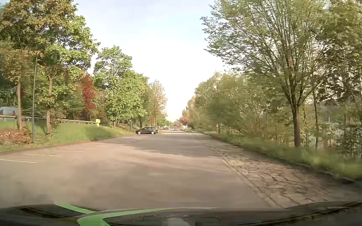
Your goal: Follow the waypoints while adhering to traffic rules and regulations
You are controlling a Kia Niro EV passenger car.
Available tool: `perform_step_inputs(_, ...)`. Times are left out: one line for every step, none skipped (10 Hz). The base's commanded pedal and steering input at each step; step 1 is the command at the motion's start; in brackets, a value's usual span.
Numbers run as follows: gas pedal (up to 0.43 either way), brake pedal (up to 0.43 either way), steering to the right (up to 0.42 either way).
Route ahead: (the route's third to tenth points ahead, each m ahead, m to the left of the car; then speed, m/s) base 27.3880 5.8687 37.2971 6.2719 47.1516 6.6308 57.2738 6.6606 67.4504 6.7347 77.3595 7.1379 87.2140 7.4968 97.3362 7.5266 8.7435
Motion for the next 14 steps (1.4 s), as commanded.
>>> perform_step_inputs(0.098,0.0,0.002)
perform_step_inputs(0.098,0.0,0.002)
perform_step_inputs(0.098,0.0,0.001)
perform_step_inputs(0.098,0.0,-0.002)
perform_step_inputs(0.098,0.0,-0.004)
perform_step_inputs(0.098,0.0,-0.003)
perform_step_inputs(0.087,0.0,-0.003)
perform_step_inputs(0.087,0.0,-0.003)
perform_step_inputs(0.087,0.0,-0.004)
perform_step_inputs(0.087,0.0,-0.003)
perform_step_inputs(0.087,0.0,-0.004)
perform_step_inputs(0.087,0.0,-0.004)
perform_step_inputs(0.087,0.0,-0.004)
perform_step_inputs(0.087,0.0,-0.004)
